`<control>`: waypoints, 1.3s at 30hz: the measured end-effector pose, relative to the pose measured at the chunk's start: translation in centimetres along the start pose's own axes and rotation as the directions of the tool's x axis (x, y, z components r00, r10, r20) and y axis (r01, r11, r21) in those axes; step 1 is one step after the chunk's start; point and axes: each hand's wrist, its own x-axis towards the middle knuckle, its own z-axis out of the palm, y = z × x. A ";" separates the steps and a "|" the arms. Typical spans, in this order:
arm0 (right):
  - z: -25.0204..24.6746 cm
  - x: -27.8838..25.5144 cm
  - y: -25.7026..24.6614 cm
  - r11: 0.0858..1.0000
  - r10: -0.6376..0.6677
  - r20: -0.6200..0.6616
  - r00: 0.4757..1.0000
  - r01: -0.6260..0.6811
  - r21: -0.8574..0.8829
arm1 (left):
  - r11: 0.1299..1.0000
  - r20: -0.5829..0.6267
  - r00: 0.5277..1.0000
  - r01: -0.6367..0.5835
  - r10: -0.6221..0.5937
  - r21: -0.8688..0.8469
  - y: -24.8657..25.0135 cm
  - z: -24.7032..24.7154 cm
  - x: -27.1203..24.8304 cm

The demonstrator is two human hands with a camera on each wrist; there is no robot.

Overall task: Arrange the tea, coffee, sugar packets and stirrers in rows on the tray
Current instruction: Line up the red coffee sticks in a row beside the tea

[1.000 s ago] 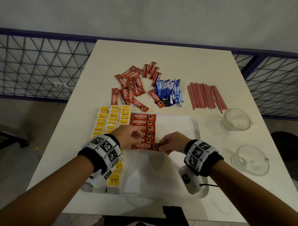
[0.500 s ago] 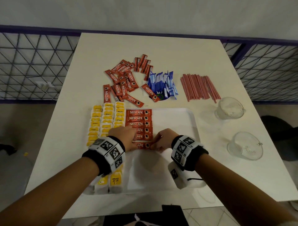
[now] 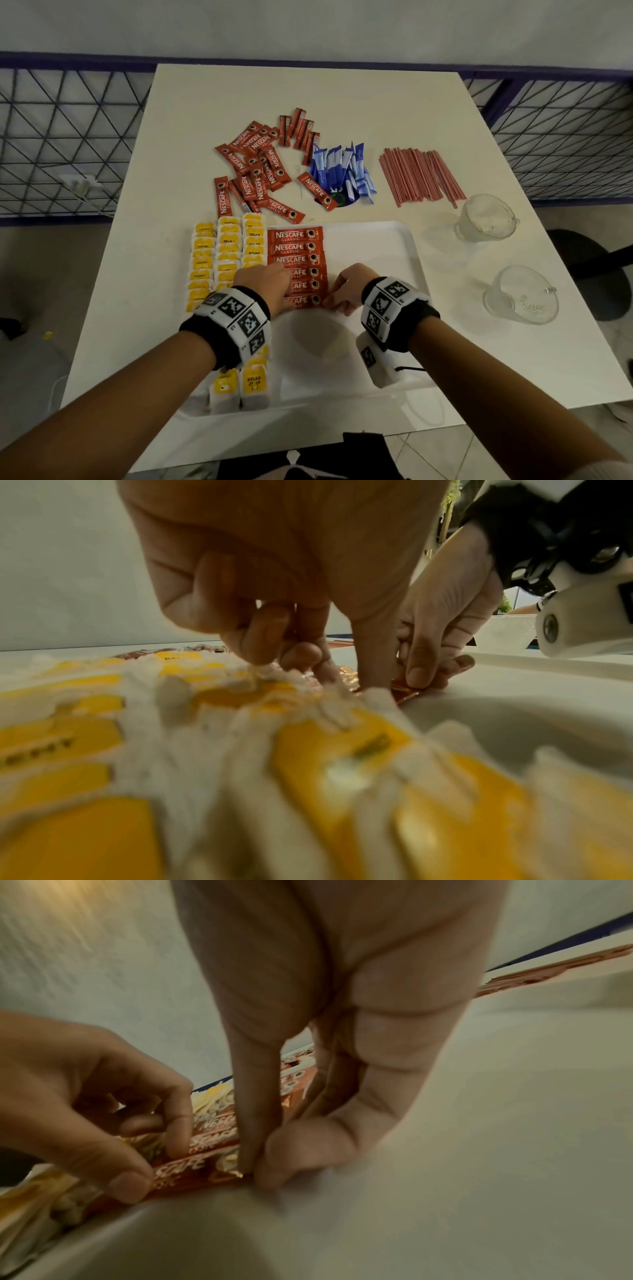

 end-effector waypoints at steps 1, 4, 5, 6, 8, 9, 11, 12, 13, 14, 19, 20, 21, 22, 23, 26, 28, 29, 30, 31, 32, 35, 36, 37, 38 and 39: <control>0.0 -0.1 0.0 1.000 0.001 0.005 1.000 -0.001 0.004 | 1.000 -0.002 1.000 -0.004 0.004 0.001 0.0 0.0 0.0; 0.0 0.0 0.1 1.000 -0.004 0.004 1.000 0.004 0.014 | 1.000 -0.008 1.000 -0.015 0.015 -0.001 -0.1 -0.1 0.0; 0.0 0.1 0.1 1.000 -0.006 0.004 1.000 0.006 0.015 | 1.000 -0.008 1.000 -0.019 0.019 -0.001 -0.1 -0.1 0.0; 0.0 0.1 0.2 1.000 -0.010 0.006 1.000 0.010 0.020 | 1.000 -0.009 1.000 -0.022 0.022 -0.002 -0.2 -0.1 0.1; -0.1 -0.1 0.2 0.999 -0.015 0.029 0.999 0.014 0.037 | 1.000 -0.008 1.000 -0.027 0.027 -0.011 -0.3 -0.1 0.0; -0.3 -0.2 0.1 0.999 -0.017 0.043 0.999 0.015 0.042 | 0.999 -0.010 1.000 -0.028 0.028 -0.023 -0.4 -0.3 0.0; -0.9 -0.4 -0.1 0.999 -0.025 0.042 0.999 0.024 0.024 | 0.998 -0.020 1.000 -0.023 0.022 -0.054 -0.7 -0.9 0.0; -1.3 -0.4 -0.4 1.000 -0.031 0.024 0.999 0.031 0.007 | 0.997 -0.026 1.000 -0.017 0.015 -0.076 -0.9 -1.4 0.0; -1.8 -0.4 -0.7 0.999 -0.042 0.001 0.999 0.042 -0.009 | 0.995 -0.036 0.999 -0.008 0.005 -0.100 -1.2 -2.0 0.0; -2.3 -0.3 -1.2 0.998 -0.059 -0.022 0.998 0.058 -0.021 | 0.992 -0.054 0.998 0.002 -0.008 -0.124 -1.6 -2.8 0.1; -4.7 0.4 -5.2 0.990 -0.138 -0.107 0.985 0.135 -0.030 | 0.960 -0.086 0.982 0.145 -0.170 -0.241 -5.5 -6.3 1.6; -5.0 0.7 -6.2 0.988 -0.155 -0.119 0.981 0.152 -0.034 | 0.947 -0.077 0.975 0.184 -0.210 -0.263 -6.5 -6.9 2.1; -5.3 1.1 -7.3 0.984 -0.179 -0.126 0.976 0.175 -0.041 | 0.935 -0.062 0.967 0.221 -0.247 -0.278 -7.6 -7.5 2.5; -5.4 1.5 -8.3 0.980 -0.199 -0.130 0.971 0.194 -0.053 | 0.925 -0.045 0.960 0.253 -0.277 -0.284 -8.6 -7.9 2.9; -5.6 1.9 -9.4 0.976 -0.213 -0.133 0.968 0.205 -0.075 | 0.917 -0.018 0.952 0.288 -0.305 -0.275 -9.5 -8.4 3.2; -5.3 3.3 -12.3 0.953 -0.240 -0.148 0.959 0.203 -0.225 | 0.912 0.066 0.932 0.361 -0.355 -0.194 -11.9 -9.3 4.7; -4.8 4.5 -13.7 0.924 -0.271 -0.184 0.945 0.201 -0.325 | 0.902 0.103 0.916 0.400 -0.387 -0.163 -13.0 -9.5 5.9; -4.5 5.1 -14.3 0.911 -0.285 -0.199 0.937 0.201 -0.360 | 0.895 0.116 0.909 0.416 -0.401 -0.160 -13.5 -9.4 6.6; -4.2 5.7 -14.6 0.895 -0.298 -0.204 0.933 0.198 -0.399 | 0.889 0.123 0.900 0.433 -0.418 -0.150 -13.9 -9.4 7.2; -3.9 6.2 -14.9 0.863 -0.312 -0.189 0.931 0.194 -0.467 | 0.884 0.123 0.892 0.449 -0.435 -0.130 -14.2 -9.4 7.8; -3.6 6.6 -15.2 0.818 -0.310 -0.172 0.935 0.170 -0.550 | 0.882 0.109 0.888 0.457 -0.446 -0.112 -14.5 -9.2 8.5; -3.4 7.4 -15.7 0.775 -0.313 -0.225 0.923 0.112 -0.622 | 0.886 0.081 0.892 0.451 -0.445 -0.105 -14.2 -9.7 9.4; -3.5 7.7 -15.9 0.787 -0.308 -0.229 0.923 0.112 -0.607 | 0.898 0.094 0.904 0.426 -0.418 -0.107 -14.2 -9.5 10.0; -3.7 8.1 -16.0 0.786 -0.320 -0.220 0.922 0.128 -0.605 | 0.910 0.120 0.912 0.403 -0.391 -0.100 -13.9 -9.4 10.5; -4.2 8.1 -16.1 0.788 -0.305 -0.198 0.931 0.130 -0.602 | 0.927 0.128 0.925 0.368 -0.357 -0.072 -13.7 -9.3 11.0; -4.7 8.2 -16.1 0.780 -0.295 -0.169 0.940 0.135 -0.612 | 0.925 0.147 0.920 0.374 -0.363 -0.060 -13.4 -9.4 11.3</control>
